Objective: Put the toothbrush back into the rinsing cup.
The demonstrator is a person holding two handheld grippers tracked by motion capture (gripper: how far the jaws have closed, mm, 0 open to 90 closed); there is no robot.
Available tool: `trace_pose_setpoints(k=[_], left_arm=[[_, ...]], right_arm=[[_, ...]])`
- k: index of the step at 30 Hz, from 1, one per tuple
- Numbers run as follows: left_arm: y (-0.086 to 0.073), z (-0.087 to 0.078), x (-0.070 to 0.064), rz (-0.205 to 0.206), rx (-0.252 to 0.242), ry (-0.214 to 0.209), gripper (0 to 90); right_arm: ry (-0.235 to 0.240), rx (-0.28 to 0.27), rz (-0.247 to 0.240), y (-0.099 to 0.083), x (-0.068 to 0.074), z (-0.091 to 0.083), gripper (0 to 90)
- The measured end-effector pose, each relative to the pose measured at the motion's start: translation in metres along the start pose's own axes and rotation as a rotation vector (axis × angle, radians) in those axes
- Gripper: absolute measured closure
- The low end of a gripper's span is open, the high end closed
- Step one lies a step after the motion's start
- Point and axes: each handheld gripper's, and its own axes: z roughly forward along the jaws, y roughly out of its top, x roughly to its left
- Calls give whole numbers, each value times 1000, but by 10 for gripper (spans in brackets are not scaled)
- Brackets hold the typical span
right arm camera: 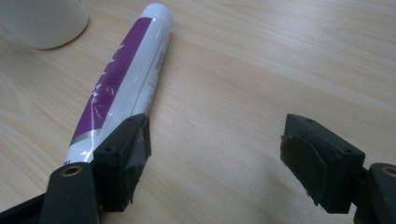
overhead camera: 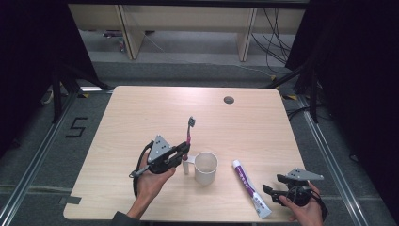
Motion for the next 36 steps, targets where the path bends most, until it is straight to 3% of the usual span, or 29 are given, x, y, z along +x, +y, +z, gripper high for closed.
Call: trace_pose_setpoints(k=[2, 3, 14, 15, 16, 24, 27, 32, 36], left_arm=[[-2, -1, 0, 1, 7, -4, 830], [-3, -2, 1, 3, 11, -5, 829], [-16, -3, 3, 4, 39, -10, 817], [-17, -4, 3, 5, 44, -8, 817], [-18, -4, 3, 5, 50, -8, 808], [-21, -4, 2, 16, 63, -11, 768], [-20, -5, 2, 22, 57, -1, 700], [-18, -8, 1, 19, 62, 19, 492], [-15, -13, 2, -2, 65, 29, 379]], right_arm=[[9, 6, 31, 0, 2, 0, 253], [2, -1, -1, 0, 0, 0, 253], [-5, 5, 2, 0, 1, 0, 253], [14, 1, 12, 0, 2, 1, 253], [-4, 2, -3, 0, 1, 0, 253], [-3, 3, 2, 0, 1, -1, 253], [5, 3, 5, 0, 1, 0, 253], [5, 1, 5, 0, 1, 0, 253], [1, 1, 3, 0, 1, -1, 253]])
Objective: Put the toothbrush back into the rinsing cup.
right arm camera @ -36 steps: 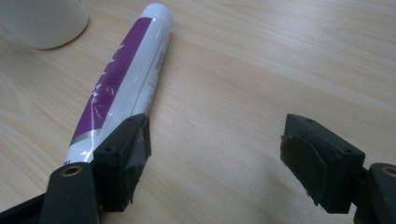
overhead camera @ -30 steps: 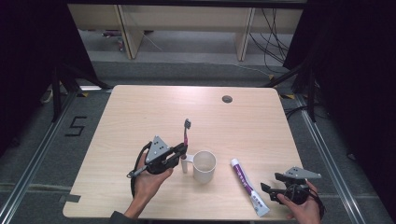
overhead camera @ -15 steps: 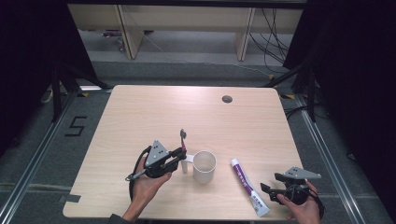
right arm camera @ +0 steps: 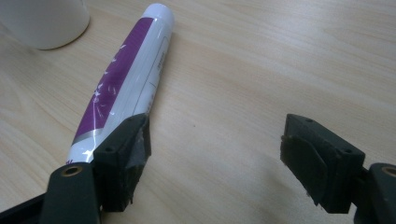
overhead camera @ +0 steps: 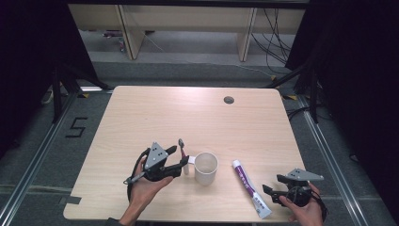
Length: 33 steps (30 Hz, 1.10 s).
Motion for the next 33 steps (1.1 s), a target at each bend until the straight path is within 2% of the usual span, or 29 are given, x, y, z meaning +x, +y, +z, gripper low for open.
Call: trace_pose_setpoints(k=[2, 7, 8, 14, 15, 19, 33], left_arm=[[1, -1, 1, -6, 5, -8, 339], [0, -7, 2, -7, 3, -25, 305], [0, -9, 2, -1, 17, -16, 299], [-3, -12, 4, -14, 13, -23, 283], [-3, -14, 5, -15, 19, -13, 280], [-4, -17, 8, -27, 21, -24, 251], [-12, -32, 16, -26, 31, -16, 203]], right_arm=[[0, 0, 0, 0, 0, 0, 253], [1, 0, 2, 0, 0, 0, 253], [1, 0, 0, 0, -1, 1, 253], [1, 1, 2, 0, 0, 0, 253], [1, 0, 2, 0, 0, 0, 253], [0, 4, 2, 0, 0, 0, 253], [-2, -1, 1, 0, -1, 1, 253]])
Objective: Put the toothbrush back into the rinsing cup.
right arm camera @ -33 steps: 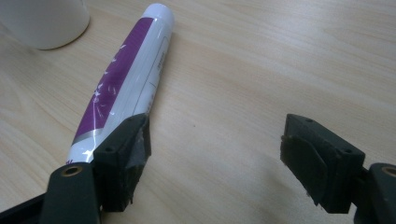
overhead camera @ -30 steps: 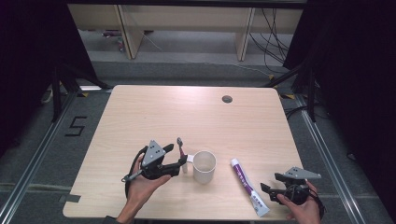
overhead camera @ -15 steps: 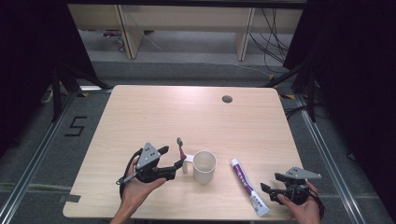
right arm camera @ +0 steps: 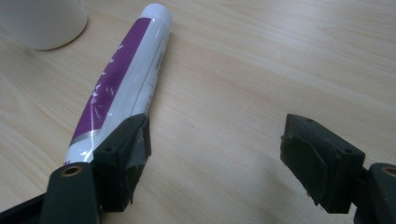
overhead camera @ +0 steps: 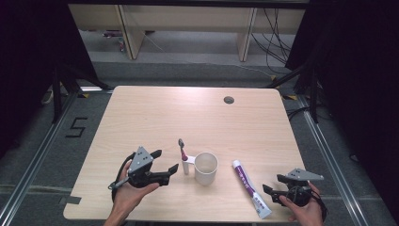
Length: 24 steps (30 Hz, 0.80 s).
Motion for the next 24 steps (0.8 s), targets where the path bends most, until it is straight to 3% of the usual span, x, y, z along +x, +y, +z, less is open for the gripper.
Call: trace_pose_setpoints(k=[17, 24], left_arm=[[-25, -25, 3, 12, 51, 10, 200], [-34, -33, 3, -2, 64, 13, 189]], right_arm=[[-1, 0, 1, 0, 1, -1, 253], [-4, -2, -4, 0, 1, -1, 253]])
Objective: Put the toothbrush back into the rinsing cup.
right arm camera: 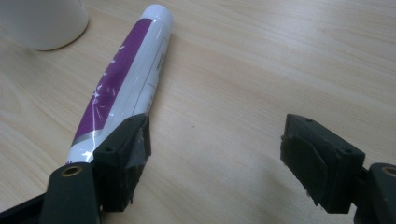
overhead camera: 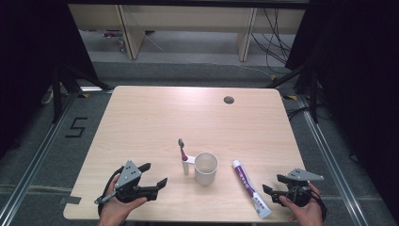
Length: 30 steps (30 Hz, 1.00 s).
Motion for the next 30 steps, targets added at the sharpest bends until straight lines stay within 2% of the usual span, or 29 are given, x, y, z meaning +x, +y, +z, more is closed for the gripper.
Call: trace_pose_setpoints(k=[10, 15, 18, 19, 21, 22, 28, 29, 30], left_arm=[[-8, -2, -10, 14, 3, -24, 189], [-15, -6, -18, 32, 39, -27, 188], [-17, -5, -20, 24, 32, -40, 189], [-19, -7, -21, 31, 51, -40, 189], [-20, -6, -22, 31, 48, -44, 189], [-23, -8, -23, 35, 68, -43, 189], [-29, -11, -26, 41, 84, -53, 188], [-30, -13, -27, 40, 96, -47, 188], [-30, -14, -27, 42, 96, -48, 188]], right_arm=[[-5, -1, 1, 0, 0, -1, 253], [-3, 0, 2, 0, 0, 0, 253], [-2, 1, 2, 0, 0, 0, 253], [-2, 1, 2, 0, 0, 0, 253], [3, 2, 4, 0, 0, 0, 253], [-1, 4, 5, 0, 0, 0, 253], [-2, 3, 4, -2, -3, 0, 253], [8, 11, 38, -3, 0, 0, 253], [9, 5, 17, -3, -3, 1, 253]])
